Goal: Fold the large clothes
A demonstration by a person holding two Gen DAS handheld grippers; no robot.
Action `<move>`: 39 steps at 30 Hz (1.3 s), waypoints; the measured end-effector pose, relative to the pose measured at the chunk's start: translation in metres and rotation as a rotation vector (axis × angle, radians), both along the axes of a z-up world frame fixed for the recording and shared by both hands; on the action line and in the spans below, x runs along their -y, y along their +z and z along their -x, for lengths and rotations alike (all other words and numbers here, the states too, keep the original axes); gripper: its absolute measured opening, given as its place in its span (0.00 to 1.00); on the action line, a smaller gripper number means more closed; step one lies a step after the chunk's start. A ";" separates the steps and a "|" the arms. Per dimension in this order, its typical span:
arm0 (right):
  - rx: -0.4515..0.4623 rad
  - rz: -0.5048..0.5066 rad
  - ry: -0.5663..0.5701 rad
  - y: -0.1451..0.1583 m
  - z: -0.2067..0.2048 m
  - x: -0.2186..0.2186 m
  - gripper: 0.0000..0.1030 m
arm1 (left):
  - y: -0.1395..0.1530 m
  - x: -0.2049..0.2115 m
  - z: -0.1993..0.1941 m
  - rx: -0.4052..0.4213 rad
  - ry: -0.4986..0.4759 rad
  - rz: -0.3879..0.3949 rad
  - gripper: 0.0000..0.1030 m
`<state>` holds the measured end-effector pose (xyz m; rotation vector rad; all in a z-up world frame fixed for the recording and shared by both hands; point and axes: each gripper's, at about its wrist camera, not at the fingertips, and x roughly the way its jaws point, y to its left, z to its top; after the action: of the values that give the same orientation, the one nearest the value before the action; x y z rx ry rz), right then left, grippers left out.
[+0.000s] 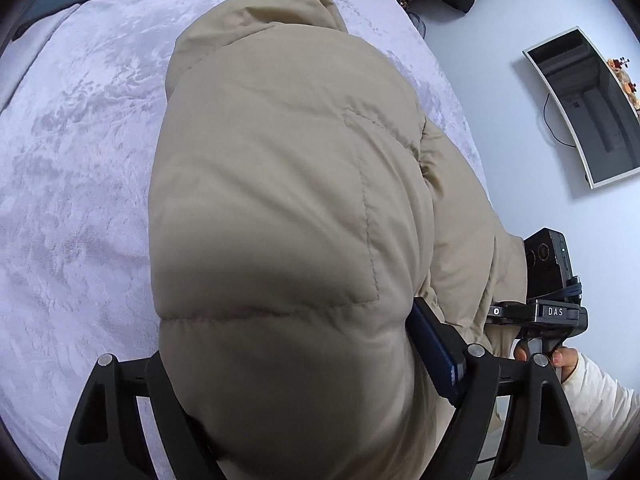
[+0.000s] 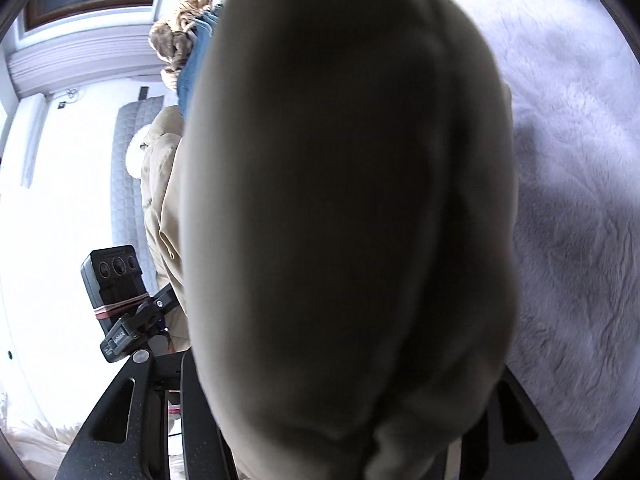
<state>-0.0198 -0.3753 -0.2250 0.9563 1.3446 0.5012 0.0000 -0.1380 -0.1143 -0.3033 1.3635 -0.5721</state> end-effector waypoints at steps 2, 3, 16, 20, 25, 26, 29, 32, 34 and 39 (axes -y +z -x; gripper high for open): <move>0.012 -0.009 -0.003 0.007 -0.001 -0.002 0.51 | 0.011 -0.010 -0.001 0.020 0.005 -0.001 0.83; 0.018 -0.007 -0.004 0.011 -0.003 -0.004 0.51 | 0.015 -0.013 -0.003 0.028 0.009 0.000 0.83; 0.095 0.048 -0.019 0.046 -0.056 -0.092 0.52 | 0.038 -0.122 -0.064 0.080 0.018 0.016 0.83; 0.110 0.047 -0.016 0.044 -0.089 -0.139 0.52 | 0.030 -0.169 -0.094 0.088 0.041 -0.004 0.83; 0.126 0.037 0.008 0.035 -0.135 -0.193 0.52 | 0.016 -0.220 -0.131 0.117 0.088 -0.061 0.83; 0.131 0.037 0.015 0.032 -0.139 -0.203 0.52 | 0.013 -0.226 -0.138 0.129 0.100 -0.082 0.83; 0.143 0.046 0.043 0.025 -0.171 -0.225 0.52 | -0.005 -0.245 -0.157 0.128 0.154 -0.111 0.83; 0.146 0.081 0.065 0.013 -0.194 -0.230 0.52 | -0.027 -0.258 -0.168 0.102 0.198 -0.135 0.83; 0.135 0.113 0.071 0.009 -0.213 -0.239 0.52 | -0.036 -0.263 -0.169 0.095 0.215 -0.125 0.84; 0.100 0.180 0.074 0.006 -0.221 -0.237 0.59 | -0.041 -0.262 -0.161 0.112 0.205 -0.137 0.86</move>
<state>0.2008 -0.1379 -0.2190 0.7271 1.3144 0.4695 0.1611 0.1244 -0.1549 -0.2912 1.2394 -0.3194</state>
